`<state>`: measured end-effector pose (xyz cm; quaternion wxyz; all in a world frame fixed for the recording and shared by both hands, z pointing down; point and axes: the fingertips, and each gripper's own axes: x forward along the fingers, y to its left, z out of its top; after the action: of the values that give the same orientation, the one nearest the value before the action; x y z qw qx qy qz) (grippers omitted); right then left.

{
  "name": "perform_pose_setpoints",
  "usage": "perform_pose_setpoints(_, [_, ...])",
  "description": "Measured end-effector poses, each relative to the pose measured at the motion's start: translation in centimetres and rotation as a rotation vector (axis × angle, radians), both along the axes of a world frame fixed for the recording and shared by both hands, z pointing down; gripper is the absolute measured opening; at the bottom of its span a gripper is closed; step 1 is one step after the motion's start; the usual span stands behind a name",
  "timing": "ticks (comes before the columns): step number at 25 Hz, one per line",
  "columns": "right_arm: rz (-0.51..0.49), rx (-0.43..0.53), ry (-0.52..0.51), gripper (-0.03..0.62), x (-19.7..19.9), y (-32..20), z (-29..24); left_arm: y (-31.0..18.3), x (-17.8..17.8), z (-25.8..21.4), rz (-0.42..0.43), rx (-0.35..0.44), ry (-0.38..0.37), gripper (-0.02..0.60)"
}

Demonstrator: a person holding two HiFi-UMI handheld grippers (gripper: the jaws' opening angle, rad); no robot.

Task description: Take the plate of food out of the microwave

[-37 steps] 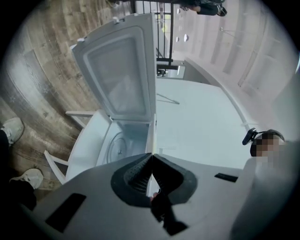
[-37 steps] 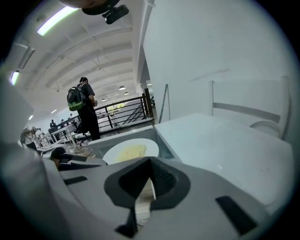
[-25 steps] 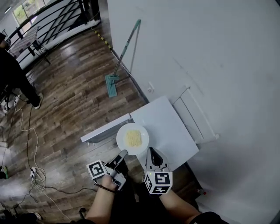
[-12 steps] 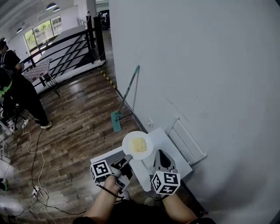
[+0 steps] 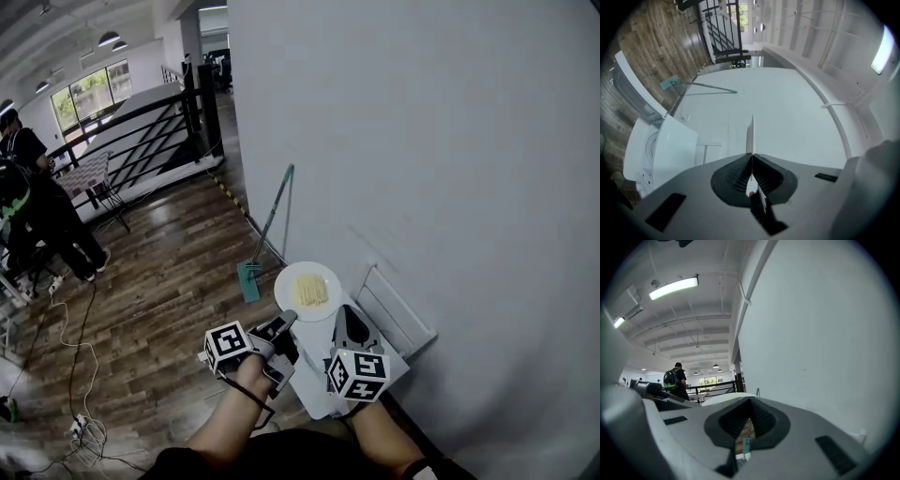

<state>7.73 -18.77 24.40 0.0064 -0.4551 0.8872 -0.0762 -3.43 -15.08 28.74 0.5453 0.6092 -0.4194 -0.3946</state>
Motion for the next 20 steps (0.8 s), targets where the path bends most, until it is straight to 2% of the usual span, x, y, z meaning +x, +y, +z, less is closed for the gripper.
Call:
perform_pose_setpoints(7, [0.043, -0.017, -0.007, 0.012, 1.7, -0.8, 0.2, -1.6, 1.0, -0.8, 0.015, 0.008, -0.019, 0.009])
perform_pose_setpoints(15, [0.067, -0.035, 0.003, 0.013, 2.0, -1.3, 1.1, -1.5, 1.6, 0.1, 0.036, 0.01, 0.052, 0.009])
perform_pose_setpoints(20, [0.076, -0.051, 0.011, 0.013, 2.0, -1.2, 1.6, -0.9, 1.3, 0.9, 0.037, -0.005, 0.067, 0.009])
